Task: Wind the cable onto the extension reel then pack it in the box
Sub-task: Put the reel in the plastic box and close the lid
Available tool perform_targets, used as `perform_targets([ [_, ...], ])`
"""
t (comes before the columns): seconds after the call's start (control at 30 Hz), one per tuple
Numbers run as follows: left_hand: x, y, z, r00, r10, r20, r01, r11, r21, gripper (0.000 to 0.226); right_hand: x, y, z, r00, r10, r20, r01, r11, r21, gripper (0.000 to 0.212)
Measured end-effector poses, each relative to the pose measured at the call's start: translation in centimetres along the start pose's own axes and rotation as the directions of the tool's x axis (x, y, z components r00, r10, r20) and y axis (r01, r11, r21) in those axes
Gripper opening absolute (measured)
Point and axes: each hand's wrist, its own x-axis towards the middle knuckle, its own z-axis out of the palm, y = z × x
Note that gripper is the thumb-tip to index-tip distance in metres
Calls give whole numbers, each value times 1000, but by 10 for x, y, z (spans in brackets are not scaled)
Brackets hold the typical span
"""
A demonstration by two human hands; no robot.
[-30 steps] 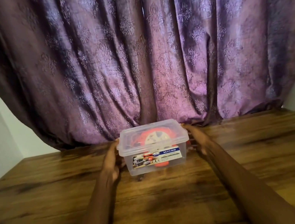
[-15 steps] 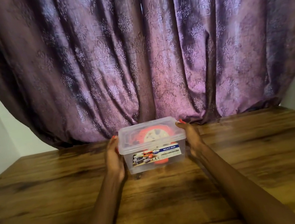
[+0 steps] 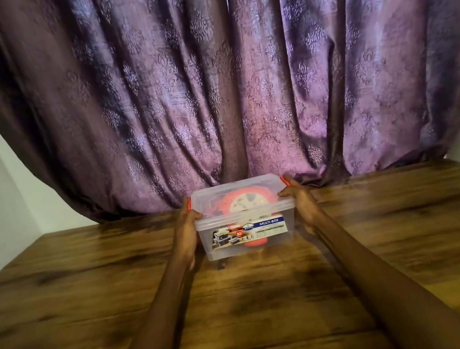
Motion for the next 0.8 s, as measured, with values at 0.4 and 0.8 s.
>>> perform_targets([
  [0.4,-29,-3,-21,816,474,331,-486,255,836,41,-19,15,-7,701,-609,370,492,39,-870,49],
  [0.8,-53,22,-59,667,601,439,-355,-262,898,34,-12,53,57,770,-532,352,419,7,-908,40],
])
